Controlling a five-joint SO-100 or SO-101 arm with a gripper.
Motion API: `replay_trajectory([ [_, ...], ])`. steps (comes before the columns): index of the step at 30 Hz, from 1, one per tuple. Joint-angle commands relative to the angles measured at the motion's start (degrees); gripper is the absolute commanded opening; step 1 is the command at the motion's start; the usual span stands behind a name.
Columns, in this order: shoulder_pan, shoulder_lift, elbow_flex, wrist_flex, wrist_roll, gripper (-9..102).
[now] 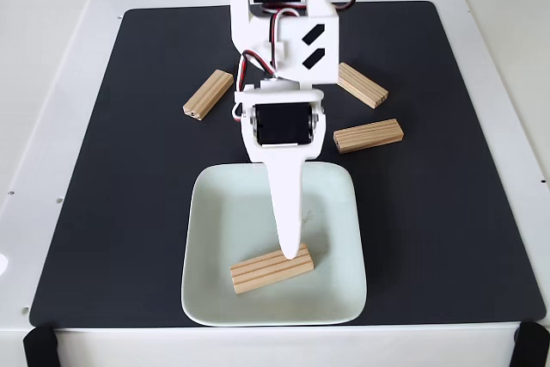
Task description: Pick up the wooden block and place them on the plate.
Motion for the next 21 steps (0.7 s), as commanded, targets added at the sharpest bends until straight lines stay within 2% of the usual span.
replay_trajectory([
  [1,-1.23,19.34,14.94,0.62,-3.69,26],
  [10,-4.39,55.55,56.25,0.79,-16.52,26],
  [12,-4.39,61.17,62.49,0.79,-19.07,20],
  [16,-3.69,68.99,71.28,0.97,-22.41,0],
  [21,-3.43,73.83,73.39,9.05,-26.81,-1],
])
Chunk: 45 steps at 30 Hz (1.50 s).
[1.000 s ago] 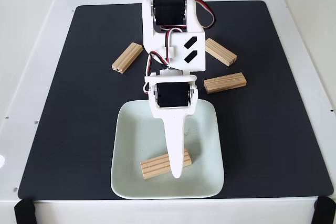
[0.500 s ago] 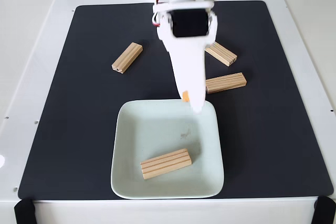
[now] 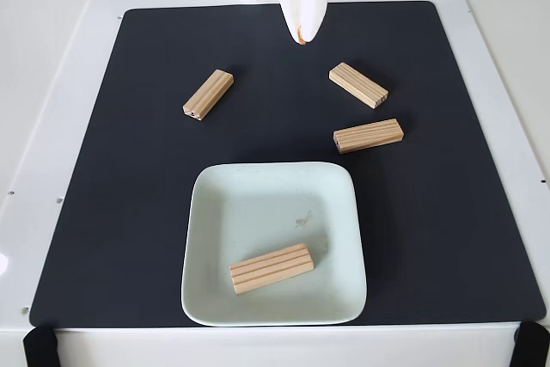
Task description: Pick up the wooden block and place them on the plate.
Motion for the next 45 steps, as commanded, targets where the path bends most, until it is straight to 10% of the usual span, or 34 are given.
replay_trajectory([
  [1,0.44,4.75,0.00,7.03,-3.25,-1],
  [22,33.31,8.88,5.19,17.84,-51.15,-1],
  [36,35.42,-6.33,1.93,16.17,-53.79,-1],
  [45,33.13,-8.96,10.28,2.11,-51.42,36],
])
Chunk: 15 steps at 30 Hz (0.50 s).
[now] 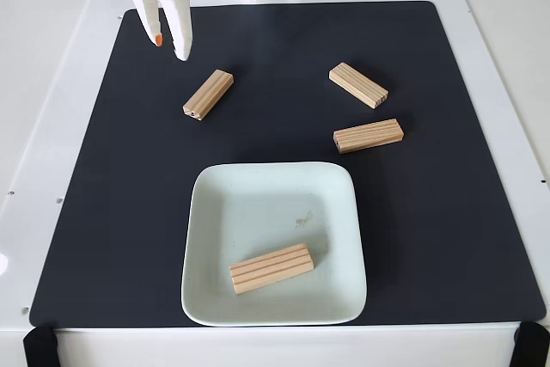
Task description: Pick up the wooden block and place them on the plate.
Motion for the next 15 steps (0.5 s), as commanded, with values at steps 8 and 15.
replay_trajectory([
  [8,-6.06,-5.01,4.83,-3.87,1.05,42],
  [15,-8.35,-11.69,3.87,-5.27,1.32,41],
])
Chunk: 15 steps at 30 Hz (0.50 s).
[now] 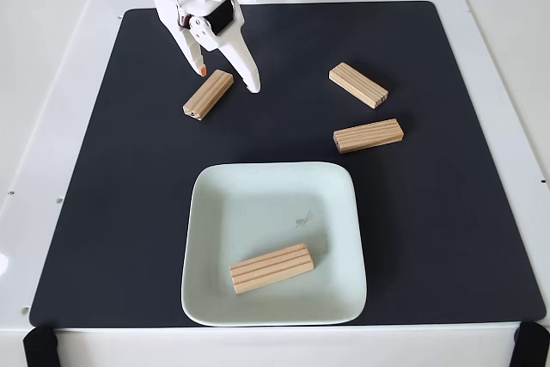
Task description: Pick up the wooden block and place them on the plate.
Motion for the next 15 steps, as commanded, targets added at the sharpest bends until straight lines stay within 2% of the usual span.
replay_trajectory([
  [1,-0.44,-1.58,-0.88,-3.25,1.05,40],
  [5,-0.53,-3.43,-0.88,-8.17,2.02,40],
  [15,-1.67,-4.57,-1.14,-8.35,2.46,40],
])
